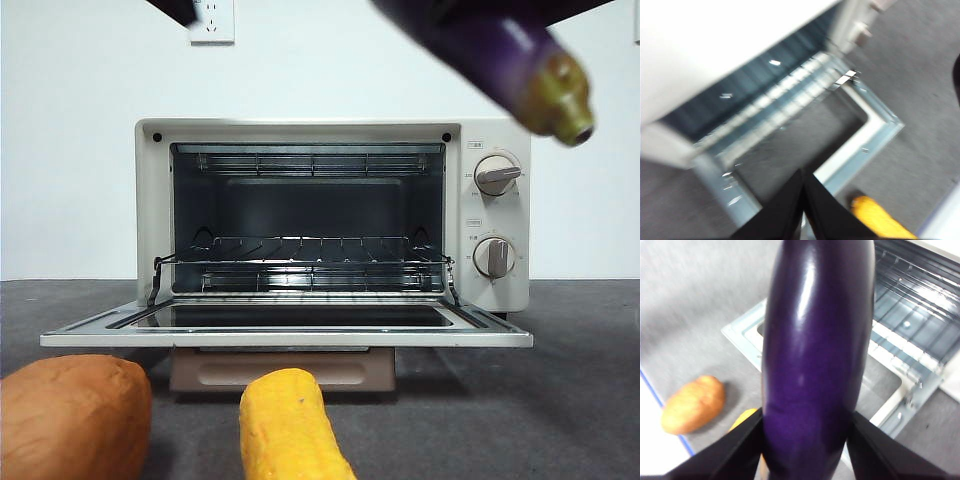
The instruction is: Take the eggplant from the table,put the eggplant in the oven
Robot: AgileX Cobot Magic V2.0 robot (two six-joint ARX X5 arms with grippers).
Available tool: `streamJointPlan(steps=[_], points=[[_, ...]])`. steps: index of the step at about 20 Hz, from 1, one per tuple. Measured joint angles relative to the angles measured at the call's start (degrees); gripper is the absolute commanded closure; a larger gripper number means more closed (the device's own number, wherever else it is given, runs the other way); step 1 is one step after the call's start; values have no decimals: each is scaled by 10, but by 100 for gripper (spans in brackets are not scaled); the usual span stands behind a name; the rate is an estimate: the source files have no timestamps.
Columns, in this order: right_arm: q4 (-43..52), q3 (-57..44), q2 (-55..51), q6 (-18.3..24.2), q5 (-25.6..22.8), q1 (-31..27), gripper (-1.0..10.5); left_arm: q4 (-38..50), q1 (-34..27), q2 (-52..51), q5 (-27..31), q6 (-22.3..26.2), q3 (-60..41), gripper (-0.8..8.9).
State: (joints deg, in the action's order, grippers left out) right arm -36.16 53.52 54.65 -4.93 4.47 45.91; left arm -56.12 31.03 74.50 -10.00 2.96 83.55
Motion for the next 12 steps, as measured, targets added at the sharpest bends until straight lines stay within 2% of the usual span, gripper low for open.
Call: streamJointPlan(steps=[2,4,9,12], points=[[-5,37,55,39,-7,5,776,1,-22,-49,29,-10,-17,806],[-21,81,116,82,-40,20,776,3,-43,-99,33,-14,-35,806],[-47,176,268,200,-156,66,776,2,-92,-197,39,-18,-68,806],[-34,216,343,258,-247,82,776,2,-118,-243,39,-21,-95,806]])
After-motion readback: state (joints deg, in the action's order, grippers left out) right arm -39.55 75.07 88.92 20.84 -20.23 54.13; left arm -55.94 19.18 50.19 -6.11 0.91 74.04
